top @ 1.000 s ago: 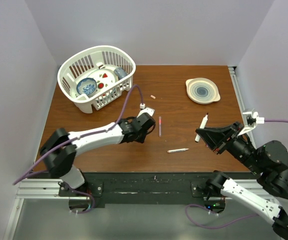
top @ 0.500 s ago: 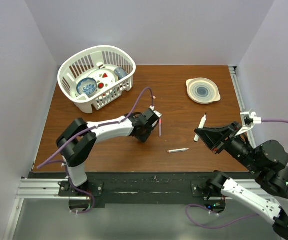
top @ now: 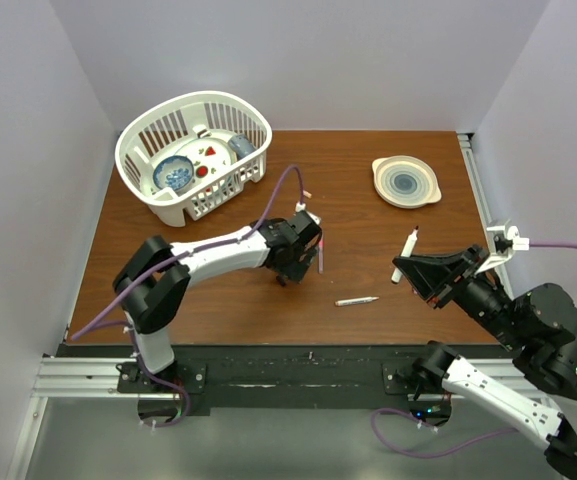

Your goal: Insert the pens into the pen caps

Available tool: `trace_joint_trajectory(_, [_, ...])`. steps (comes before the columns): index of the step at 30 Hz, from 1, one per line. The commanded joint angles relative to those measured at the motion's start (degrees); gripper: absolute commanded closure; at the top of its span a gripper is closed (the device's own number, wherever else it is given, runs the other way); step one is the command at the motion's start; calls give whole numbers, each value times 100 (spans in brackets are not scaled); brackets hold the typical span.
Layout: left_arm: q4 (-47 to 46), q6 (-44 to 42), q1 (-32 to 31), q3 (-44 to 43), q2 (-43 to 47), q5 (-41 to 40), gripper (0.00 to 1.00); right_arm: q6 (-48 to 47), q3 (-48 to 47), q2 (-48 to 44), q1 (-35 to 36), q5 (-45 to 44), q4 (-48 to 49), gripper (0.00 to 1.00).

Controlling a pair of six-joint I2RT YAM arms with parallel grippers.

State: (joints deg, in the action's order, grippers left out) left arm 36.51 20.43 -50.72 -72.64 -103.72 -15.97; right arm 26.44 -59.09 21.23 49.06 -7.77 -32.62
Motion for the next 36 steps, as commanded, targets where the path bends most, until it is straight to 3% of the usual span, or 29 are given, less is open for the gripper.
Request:
trace_joint_trajectory(1, [637, 1461, 88, -505, 791, -811, 16, -16, 3, -58, -1, -111, 151, 100])
trace_joint_trajectory(5, [989, 3236, 203, -295, 1143, -513, 23, 2, 73, -23, -1, -76, 186, 100])
trace_joint_trajectory(8, [709, 4588, 203, 195, 1389, -48, 28, 63, 143, -23, -10, -23, 247, 100])
trace_joint_trajectory(14, [681, 5997, 185, 506, 1268, 200, 36, 64, 117, -75, -1, -40, 195, 100])
trace_joint_trajectory(20, [735, 6597, 194, 365, 898, -56, 38, 37, 152, -181, -2, -163, 142, 100])
trace_joint_trajectory(29, [1252, 6553, 194, -548, -182, -152, 43, 20, 152, -225, -10, -119, 134, 100])
trace_joint_trajectory(36, [1657, 6676, 194, -602, -421, -275, 48, -24, 179, -304, -1, -190, 116, 100])
